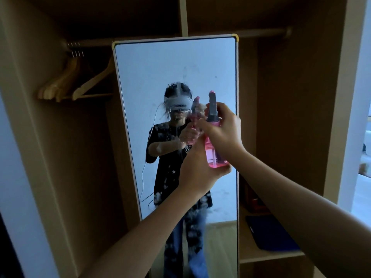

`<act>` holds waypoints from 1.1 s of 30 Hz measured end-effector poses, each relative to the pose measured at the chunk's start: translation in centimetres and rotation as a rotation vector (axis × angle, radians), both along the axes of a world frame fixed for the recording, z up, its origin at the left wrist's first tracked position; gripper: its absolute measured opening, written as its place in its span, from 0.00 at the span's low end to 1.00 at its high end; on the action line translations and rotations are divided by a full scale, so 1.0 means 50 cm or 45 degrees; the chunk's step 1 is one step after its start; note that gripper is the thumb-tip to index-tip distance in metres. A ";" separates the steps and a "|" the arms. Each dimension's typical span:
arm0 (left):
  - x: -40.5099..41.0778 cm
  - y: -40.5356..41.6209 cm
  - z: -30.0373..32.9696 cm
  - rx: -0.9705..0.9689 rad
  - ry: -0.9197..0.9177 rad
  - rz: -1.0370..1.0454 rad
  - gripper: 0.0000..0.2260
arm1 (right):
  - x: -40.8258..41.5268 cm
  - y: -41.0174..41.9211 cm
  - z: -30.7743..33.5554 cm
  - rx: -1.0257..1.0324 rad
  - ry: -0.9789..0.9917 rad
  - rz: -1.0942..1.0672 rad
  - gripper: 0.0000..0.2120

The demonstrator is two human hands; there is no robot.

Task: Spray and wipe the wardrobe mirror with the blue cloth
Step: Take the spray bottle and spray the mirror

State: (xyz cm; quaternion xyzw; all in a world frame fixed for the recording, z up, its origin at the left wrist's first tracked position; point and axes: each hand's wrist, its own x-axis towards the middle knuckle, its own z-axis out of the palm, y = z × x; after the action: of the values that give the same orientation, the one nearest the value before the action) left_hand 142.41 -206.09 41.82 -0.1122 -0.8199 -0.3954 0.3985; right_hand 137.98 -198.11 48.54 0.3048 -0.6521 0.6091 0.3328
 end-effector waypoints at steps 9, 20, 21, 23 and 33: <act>-0.026 0.051 -0.009 -0.011 -0.031 -0.074 0.30 | -0.028 0.054 -0.011 0.012 0.027 -0.071 0.09; -0.034 0.072 -0.061 0.042 -0.093 -0.116 0.28 | -0.044 0.075 -0.063 -0.018 -0.021 -0.024 0.13; -0.032 0.073 -0.067 0.037 -0.099 -0.109 0.27 | -0.045 0.076 -0.069 -0.006 -0.027 -0.014 0.13; -0.027 0.073 -0.083 0.025 -0.122 -0.084 0.26 | -0.046 0.076 -0.087 0.010 -0.035 0.014 0.11; -0.018 0.059 -0.166 0.093 -0.228 -0.069 0.27 | -0.038 0.059 -0.153 0.009 -0.155 0.054 0.09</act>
State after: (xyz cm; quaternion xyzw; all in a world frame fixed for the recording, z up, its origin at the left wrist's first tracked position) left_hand 141.50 -203.14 33.51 -0.0838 -0.8340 -0.4441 0.3166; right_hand 136.05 -195.18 40.88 0.2820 -0.6667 0.6312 0.2785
